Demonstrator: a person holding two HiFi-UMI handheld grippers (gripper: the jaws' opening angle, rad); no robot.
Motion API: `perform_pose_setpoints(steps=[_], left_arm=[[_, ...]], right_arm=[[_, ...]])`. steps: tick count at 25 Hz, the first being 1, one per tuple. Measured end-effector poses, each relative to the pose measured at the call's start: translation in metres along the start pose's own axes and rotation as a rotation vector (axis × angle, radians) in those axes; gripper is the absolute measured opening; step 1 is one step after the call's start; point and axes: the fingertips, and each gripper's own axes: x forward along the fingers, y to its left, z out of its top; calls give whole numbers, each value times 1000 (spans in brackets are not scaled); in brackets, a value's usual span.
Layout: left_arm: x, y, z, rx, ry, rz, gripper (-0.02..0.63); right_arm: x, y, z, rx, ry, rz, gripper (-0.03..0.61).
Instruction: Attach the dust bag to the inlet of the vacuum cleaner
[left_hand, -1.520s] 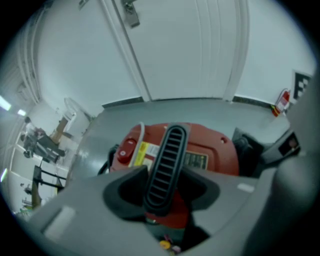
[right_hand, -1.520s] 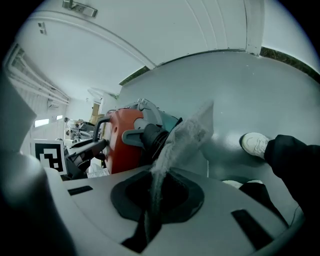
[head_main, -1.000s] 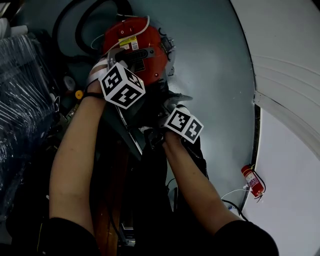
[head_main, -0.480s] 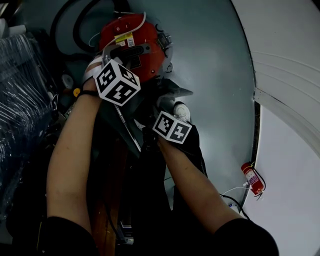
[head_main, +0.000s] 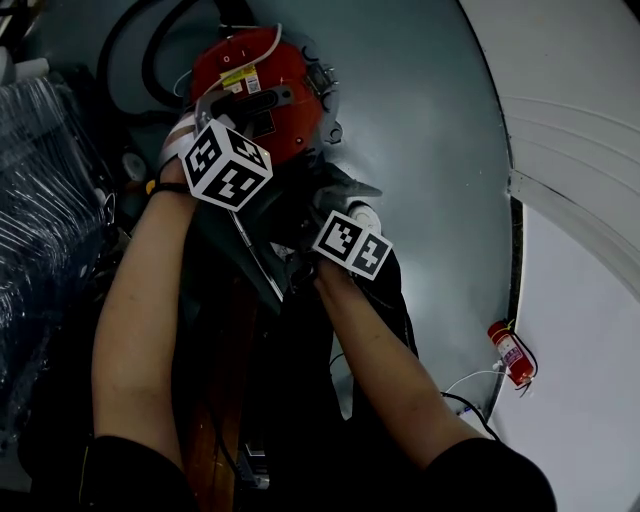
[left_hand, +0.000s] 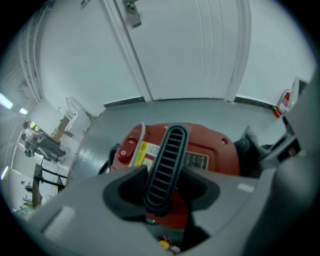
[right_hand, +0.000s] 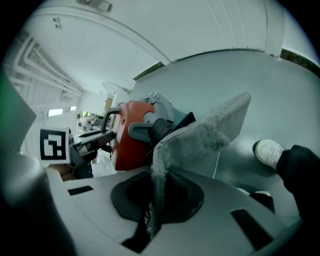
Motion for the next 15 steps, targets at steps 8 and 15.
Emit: perform_pose_setpoints(steps=[8,15], left_arm=[[-1,1,0,-4,-14,9,175],[-1,0,-1,-3,-16,6,175]], right_arm=[[12,2,-1,-6,-41,53,5],[18,-3,-14,-324,-42,-69,5]])
